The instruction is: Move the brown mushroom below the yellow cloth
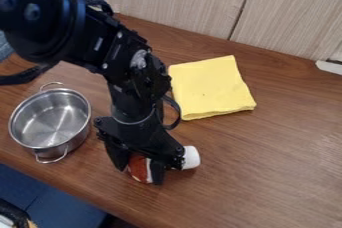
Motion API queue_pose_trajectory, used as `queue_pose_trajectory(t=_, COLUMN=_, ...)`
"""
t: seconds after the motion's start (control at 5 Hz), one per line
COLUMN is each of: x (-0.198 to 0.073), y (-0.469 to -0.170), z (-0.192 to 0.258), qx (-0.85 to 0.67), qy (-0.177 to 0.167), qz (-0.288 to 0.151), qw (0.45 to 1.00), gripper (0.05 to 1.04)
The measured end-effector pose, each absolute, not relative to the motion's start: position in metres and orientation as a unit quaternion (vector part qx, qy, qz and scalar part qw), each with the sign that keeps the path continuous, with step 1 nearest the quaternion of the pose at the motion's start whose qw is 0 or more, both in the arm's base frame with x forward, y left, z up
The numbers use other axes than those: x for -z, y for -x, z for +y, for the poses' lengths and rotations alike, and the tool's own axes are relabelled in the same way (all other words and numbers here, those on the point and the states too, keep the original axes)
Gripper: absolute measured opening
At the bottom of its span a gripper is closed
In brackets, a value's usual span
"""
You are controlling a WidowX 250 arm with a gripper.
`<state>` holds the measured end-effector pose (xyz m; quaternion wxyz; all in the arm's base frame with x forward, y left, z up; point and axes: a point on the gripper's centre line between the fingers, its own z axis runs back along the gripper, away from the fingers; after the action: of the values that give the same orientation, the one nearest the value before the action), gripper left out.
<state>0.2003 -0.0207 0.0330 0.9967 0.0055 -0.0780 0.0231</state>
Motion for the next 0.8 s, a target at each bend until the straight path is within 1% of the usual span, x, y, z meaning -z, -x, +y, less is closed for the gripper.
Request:
queue_pose_trajectory(t=0.2, x=-0.036, y=-0.197, z=-0.015, qx=-0.034, qy=0.008, qz=-0.066, qw=0.997, gripper=1.012)
queue_pose_trajectory(t=0.4, x=-0.047, y=-0.199, z=-0.011, qx=-0.037, qy=0.006, qz=-0.087, qw=0.995, gripper=1.007)
queue_pose_trajectory(t=0.6, x=-0.061, y=-0.195, z=-0.005, qx=-0.049, qy=0.012, qz=-0.096, qw=0.994, gripper=1.001)
queue_pose_trajectory(t=0.8, x=-0.086, y=-0.195, z=0.001, qx=-0.058, qy=0.029, qz=-0.123, qw=0.99, gripper=1.001)
